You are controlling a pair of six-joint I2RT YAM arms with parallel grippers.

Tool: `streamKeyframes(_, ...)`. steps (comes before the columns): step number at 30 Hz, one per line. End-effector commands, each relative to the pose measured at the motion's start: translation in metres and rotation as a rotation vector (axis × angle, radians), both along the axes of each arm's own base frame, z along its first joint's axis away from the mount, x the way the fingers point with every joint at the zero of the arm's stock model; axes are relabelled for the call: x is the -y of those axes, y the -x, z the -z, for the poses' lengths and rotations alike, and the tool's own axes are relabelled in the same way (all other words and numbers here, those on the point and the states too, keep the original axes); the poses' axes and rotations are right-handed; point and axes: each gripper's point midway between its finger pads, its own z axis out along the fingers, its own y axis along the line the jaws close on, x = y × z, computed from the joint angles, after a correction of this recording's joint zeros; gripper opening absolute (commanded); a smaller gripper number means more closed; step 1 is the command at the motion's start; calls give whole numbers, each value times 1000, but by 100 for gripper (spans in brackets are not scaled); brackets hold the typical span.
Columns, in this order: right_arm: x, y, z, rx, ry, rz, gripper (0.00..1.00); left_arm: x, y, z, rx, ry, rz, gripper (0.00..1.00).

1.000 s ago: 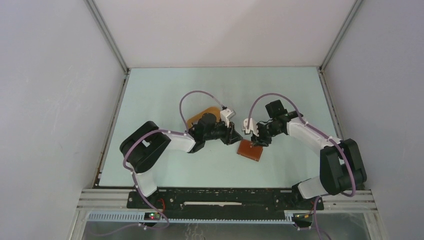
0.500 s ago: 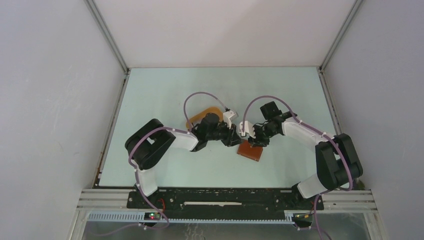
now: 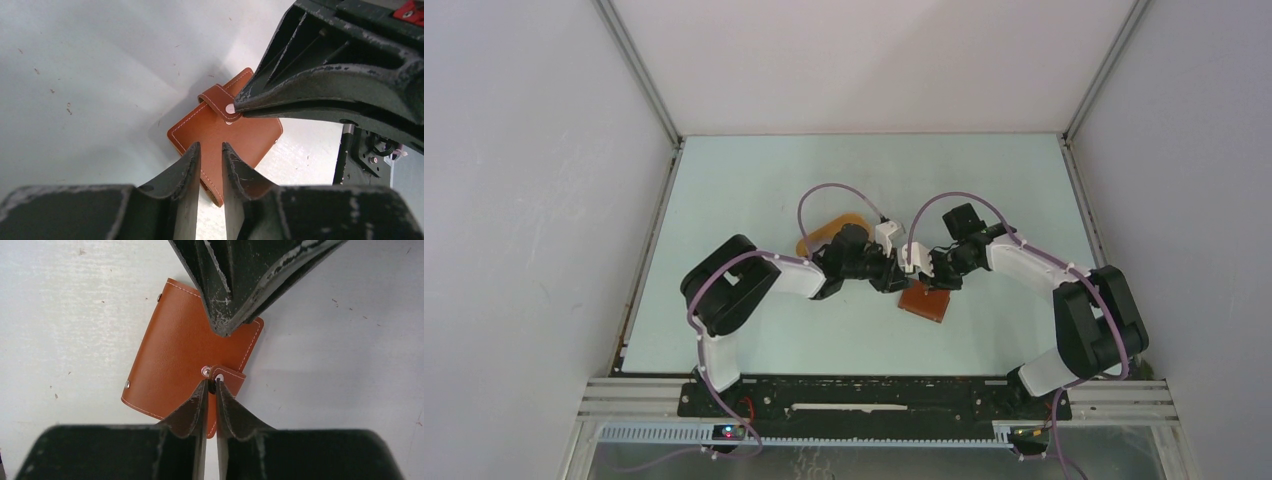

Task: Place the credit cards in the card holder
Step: Close the card holder at the center of the board.

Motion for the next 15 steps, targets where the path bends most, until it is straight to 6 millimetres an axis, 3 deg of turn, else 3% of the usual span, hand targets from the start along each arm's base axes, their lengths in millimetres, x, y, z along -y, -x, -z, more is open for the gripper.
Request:
streamKeyframes(1,-7,-7,-6,20,-8,-6,14,16,-2,-14,22,30,45,27)
streamKeyframes(7,-6,-6,-6,16,0,-6,0,20,1,-9,4,18,65,27)
streamKeyframes(15,-6,-3,-8,4,-5,-6,0,24,2,-1,-25,-7,77,26)
